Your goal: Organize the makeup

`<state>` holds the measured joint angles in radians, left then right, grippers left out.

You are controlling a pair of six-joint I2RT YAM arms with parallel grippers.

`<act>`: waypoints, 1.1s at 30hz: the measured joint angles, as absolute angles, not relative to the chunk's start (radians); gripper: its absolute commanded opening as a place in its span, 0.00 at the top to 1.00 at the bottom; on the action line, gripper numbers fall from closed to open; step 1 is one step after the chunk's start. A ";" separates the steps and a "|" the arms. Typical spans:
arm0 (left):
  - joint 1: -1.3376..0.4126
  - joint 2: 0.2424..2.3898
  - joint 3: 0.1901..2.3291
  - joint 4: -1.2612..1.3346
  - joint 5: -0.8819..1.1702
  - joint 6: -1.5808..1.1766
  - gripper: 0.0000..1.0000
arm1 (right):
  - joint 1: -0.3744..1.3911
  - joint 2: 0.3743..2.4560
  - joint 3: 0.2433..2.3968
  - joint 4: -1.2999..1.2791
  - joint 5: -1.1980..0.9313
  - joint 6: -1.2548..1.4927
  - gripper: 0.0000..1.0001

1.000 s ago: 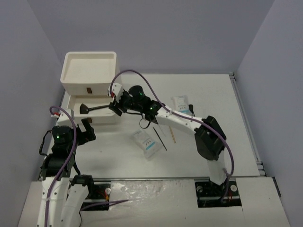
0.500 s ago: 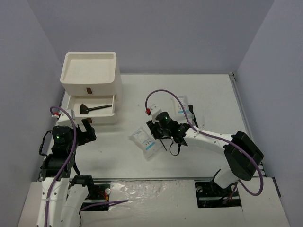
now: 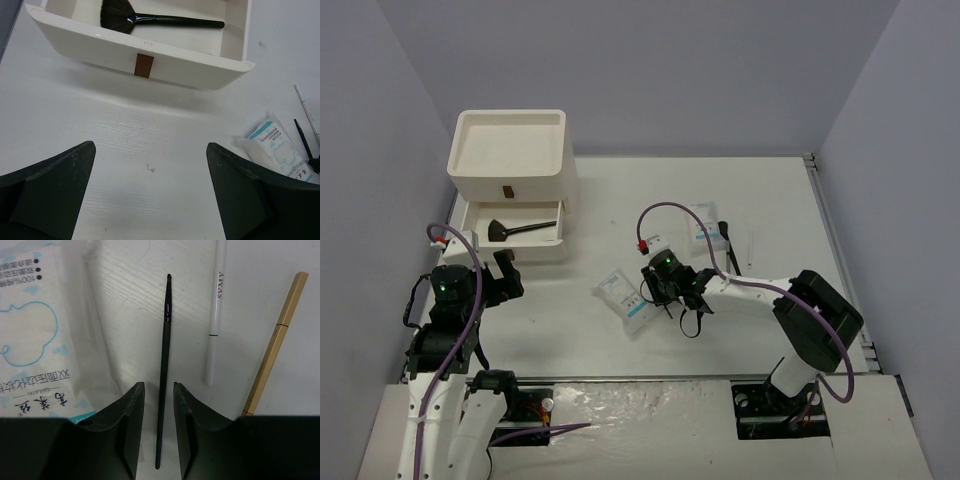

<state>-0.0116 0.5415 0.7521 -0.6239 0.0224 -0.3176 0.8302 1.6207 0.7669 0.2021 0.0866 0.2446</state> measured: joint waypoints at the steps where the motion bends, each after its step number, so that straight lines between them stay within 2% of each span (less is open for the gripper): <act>1: -0.012 0.542 0.752 -0.624 0.023 -0.318 0.09 | 0.830 1.630 0.765 0.211 0.093 0.250 0.78; 4: -0.012 0.542 0.752 -0.624 0.022 -0.318 0.09 | 0.826 1.648 0.764 0.229 0.108 0.263 0.82; 8: -0.012 0.542 0.752 -0.624 0.023 -0.317 0.09 | 0.821 1.652 0.764 0.240 0.122 0.271 1.00; 18: -0.012 0.542 0.752 -0.624 0.026 -0.317 0.09 | 0.820 1.592 0.830 0.145 0.130 0.166 1.00; 27: -0.012 0.541 0.752 -0.624 0.026 -0.317 0.09 | 0.836 1.567 1.276 0.133 -0.045 -0.096 1.00; 33: -0.012 0.541 0.752 -0.624 0.026 -0.317 0.09 | 0.851 1.789 1.642 0.124 -0.247 -0.254 1.00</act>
